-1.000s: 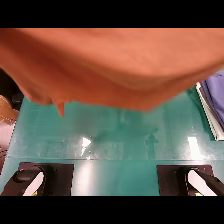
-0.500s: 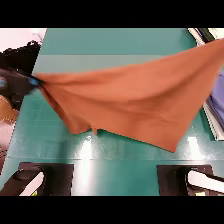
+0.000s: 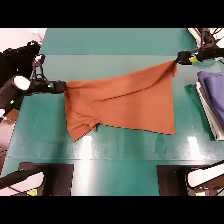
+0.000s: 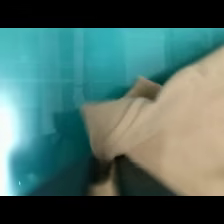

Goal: Fold the shirts.

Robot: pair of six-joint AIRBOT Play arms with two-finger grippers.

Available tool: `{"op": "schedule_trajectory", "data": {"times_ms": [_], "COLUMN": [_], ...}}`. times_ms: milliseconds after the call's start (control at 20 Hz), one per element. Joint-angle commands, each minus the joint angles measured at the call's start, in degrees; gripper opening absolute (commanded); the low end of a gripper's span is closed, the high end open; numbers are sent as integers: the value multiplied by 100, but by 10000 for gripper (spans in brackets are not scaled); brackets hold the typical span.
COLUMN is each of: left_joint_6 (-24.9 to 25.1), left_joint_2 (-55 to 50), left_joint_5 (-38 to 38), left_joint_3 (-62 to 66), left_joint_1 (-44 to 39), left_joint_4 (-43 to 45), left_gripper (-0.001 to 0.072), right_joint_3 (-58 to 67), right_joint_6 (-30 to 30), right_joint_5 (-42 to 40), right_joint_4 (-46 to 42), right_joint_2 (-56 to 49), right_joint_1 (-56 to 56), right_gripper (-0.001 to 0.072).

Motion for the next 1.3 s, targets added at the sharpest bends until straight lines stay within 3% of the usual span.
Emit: {"op": "schedule_trajectory", "data": {"times_ms": [0, 50, 200, 300, 400, 650, 850, 1100, 1150, 1250], "left_joint_6": [31, 35, 105, 214, 214, 308, 509, 496, 446, 444], "left_joint_2": [-544, -538, -476, -479, -479, -479, -481, -490, -490, -490], "left_joint_5": [372, 157, -1506, -2514, -3053, -2756, -2173, -1961, -1961, -2002], "left_joint_3": [396, 538, 1029, 1016, 743, -284, -717, -780, -780, -778], "left_joint_1": [-2, 0, 428, 885, 1255, 1447, 1381, 850, 793, 765], "left_joint_4": [26, 101, 160, 146, 140, -155, -920, -911, -911, -938], "left_gripper": [542, 543, 544, 544, 544, 544, 543, 542, 461, 20], "right_joint_3": [72, 219, 459, -2, -817, -2796, -3716, -4769, -5014, -5464], "right_joint_6": [31, 52, 15, -57, -122, -422, -437, -435, -435, -433], "right_joint_5": [-264, 17, 1257, 1628, 1698, 1722, 1668, 1593, 1598, 1580], "right_joint_4": [7, 31, 203, 212, 385, 1239, 1244, 1167, 1102, 831], "right_joint_2": [-195, -186, -4, 382, 896, 2002, 2590, 3077, 3143, 3217], "right_joint_1": [48, -24, -321, -544, -789, -1305, -1628, -2138, -2243, -2350], "right_gripper": [387, 386, 386, 386, 386, 385, 385, 385, 385, 385]}}
